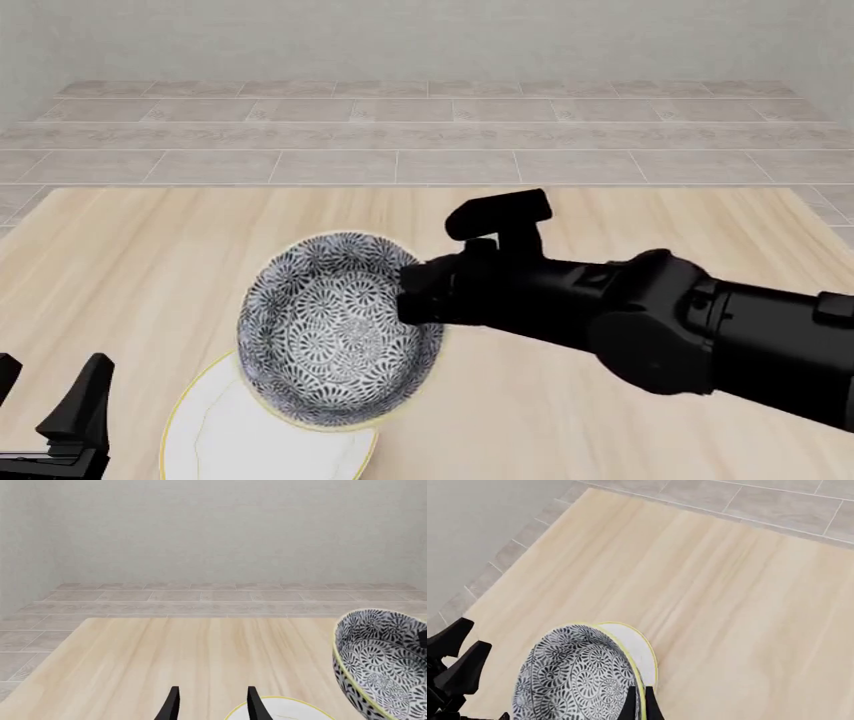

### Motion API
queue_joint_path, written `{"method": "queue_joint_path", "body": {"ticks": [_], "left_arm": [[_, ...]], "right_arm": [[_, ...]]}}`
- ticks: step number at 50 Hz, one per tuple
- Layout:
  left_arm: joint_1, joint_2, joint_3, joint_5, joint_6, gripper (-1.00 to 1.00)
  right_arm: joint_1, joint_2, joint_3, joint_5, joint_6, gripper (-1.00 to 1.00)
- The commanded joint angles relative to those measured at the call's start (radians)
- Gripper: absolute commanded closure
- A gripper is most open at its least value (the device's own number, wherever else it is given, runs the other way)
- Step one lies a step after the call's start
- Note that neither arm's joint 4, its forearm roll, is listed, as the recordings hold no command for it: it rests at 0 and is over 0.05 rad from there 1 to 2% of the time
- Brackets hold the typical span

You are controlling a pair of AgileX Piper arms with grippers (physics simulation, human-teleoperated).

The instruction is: Put the bowl on the plate.

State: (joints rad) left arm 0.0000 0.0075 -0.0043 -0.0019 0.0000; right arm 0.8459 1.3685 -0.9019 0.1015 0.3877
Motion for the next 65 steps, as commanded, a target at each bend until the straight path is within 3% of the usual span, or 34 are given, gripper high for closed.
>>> {"method": "queue_joint_path", "body": {"ticks": [1, 31, 65], "left_arm": [[0.000, 0.000, 0.000, 0.000, 0.000, -1.00], [0.000, 0.000, 0.000, 0.000, 0.000, -1.00], [0.000, 0.000, 0.000, 0.000, 0.000, -1.00]], "right_arm": [[0.055, 0.072, -0.051, -0.012, 0.031, 1.00], [0.121, 0.199, -0.083, -0.072, 0.078, 1.00], [0.124, 0.283, -0.103, -0.099, 0.086, 1.00]]}}
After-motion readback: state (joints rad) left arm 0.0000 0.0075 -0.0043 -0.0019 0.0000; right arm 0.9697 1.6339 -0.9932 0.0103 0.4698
